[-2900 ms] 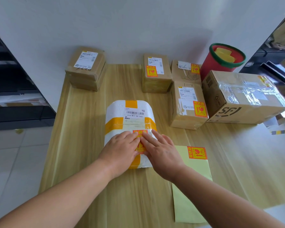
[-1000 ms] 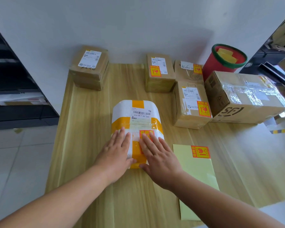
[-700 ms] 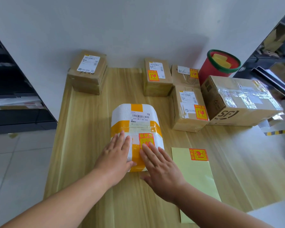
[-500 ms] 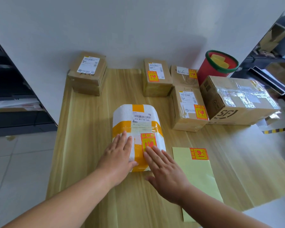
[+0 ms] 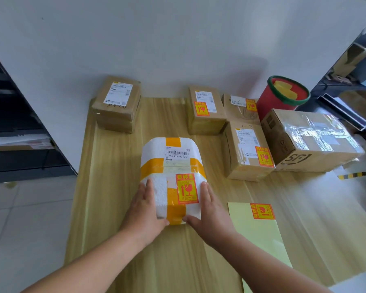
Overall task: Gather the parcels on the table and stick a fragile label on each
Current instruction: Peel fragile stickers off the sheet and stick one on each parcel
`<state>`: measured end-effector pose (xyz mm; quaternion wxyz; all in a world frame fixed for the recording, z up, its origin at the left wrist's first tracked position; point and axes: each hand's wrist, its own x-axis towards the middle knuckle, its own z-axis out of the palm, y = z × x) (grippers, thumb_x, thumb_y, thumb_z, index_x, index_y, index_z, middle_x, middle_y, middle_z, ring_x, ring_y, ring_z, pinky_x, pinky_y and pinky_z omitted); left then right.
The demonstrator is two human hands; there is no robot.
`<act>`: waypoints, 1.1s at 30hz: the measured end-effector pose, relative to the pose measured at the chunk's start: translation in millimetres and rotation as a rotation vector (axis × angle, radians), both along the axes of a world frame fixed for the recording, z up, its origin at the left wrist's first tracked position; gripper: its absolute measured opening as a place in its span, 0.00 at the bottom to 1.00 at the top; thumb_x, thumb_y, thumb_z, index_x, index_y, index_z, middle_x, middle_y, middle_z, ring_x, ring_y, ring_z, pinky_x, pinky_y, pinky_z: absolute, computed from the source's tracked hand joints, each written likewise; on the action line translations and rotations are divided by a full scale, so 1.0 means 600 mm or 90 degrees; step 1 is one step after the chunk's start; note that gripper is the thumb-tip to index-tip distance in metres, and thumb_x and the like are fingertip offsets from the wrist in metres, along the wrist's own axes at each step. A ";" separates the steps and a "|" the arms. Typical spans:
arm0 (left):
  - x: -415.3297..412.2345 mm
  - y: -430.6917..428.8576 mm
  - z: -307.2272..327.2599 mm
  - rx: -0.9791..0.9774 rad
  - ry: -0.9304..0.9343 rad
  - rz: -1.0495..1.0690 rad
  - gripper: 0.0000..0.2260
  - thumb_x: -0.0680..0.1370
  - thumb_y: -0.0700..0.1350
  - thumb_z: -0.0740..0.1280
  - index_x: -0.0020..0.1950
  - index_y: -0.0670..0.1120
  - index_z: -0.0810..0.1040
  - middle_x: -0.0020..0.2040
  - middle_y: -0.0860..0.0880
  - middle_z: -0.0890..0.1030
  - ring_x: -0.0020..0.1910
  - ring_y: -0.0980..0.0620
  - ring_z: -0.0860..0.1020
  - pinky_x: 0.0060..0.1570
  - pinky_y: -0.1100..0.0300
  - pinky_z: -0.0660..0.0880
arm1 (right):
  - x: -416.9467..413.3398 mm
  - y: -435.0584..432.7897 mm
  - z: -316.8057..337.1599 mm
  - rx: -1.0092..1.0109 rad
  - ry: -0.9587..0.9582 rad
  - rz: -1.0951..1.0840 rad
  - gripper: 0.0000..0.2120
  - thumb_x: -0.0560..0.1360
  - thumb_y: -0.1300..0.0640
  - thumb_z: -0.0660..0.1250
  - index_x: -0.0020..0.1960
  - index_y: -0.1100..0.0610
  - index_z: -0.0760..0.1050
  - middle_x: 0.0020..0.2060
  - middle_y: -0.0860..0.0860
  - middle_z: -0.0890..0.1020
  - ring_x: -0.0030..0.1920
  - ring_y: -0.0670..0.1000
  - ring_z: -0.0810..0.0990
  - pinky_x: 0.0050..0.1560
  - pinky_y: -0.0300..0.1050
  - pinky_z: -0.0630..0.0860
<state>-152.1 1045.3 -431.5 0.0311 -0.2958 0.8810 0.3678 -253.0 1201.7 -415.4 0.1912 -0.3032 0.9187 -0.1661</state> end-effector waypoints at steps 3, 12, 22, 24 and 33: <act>-0.027 -0.035 0.007 -0.024 0.019 0.023 0.53 0.68 0.51 0.75 0.77 0.49 0.37 0.78 0.51 0.45 0.76 0.50 0.52 0.71 0.55 0.60 | -0.035 -0.038 0.008 -0.018 0.010 0.019 0.49 0.73 0.42 0.68 0.78 0.55 0.38 0.78 0.49 0.45 0.77 0.50 0.52 0.71 0.43 0.57; -0.144 -0.125 0.042 -0.060 0.009 0.033 0.50 0.70 0.50 0.73 0.77 0.50 0.37 0.78 0.52 0.45 0.76 0.50 0.54 0.70 0.52 0.63 | -0.160 -0.126 0.038 -0.042 0.029 0.048 0.47 0.73 0.40 0.68 0.78 0.55 0.42 0.78 0.48 0.51 0.75 0.50 0.59 0.66 0.45 0.66; -0.233 -0.190 0.041 -0.045 -0.003 0.025 0.48 0.71 0.47 0.72 0.78 0.51 0.40 0.77 0.55 0.48 0.74 0.51 0.59 0.64 0.56 0.66 | -0.246 -0.199 0.006 -0.030 0.042 0.044 0.46 0.72 0.39 0.68 0.77 0.54 0.44 0.74 0.49 0.59 0.69 0.51 0.67 0.58 0.47 0.74; -0.250 -0.204 0.036 -0.046 -0.003 0.020 0.47 0.72 0.47 0.72 0.77 0.52 0.40 0.77 0.55 0.49 0.73 0.51 0.59 0.63 0.56 0.67 | -0.262 -0.215 -0.004 -0.033 0.050 0.041 0.45 0.72 0.39 0.68 0.75 0.54 0.46 0.72 0.48 0.62 0.67 0.51 0.69 0.56 0.47 0.76; -0.325 -0.261 0.007 -0.243 -0.080 -0.043 0.40 0.76 0.52 0.66 0.78 0.47 0.43 0.78 0.46 0.50 0.77 0.45 0.48 0.74 0.52 0.50 | -0.327 -0.280 -0.010 0.069 0.202 0.118 0.42 0.78 0.39 0.58 0.78 0.57 0.37 0.78 0.53 0.44 0.77 0.53 0.41 0.75 0.48 0.45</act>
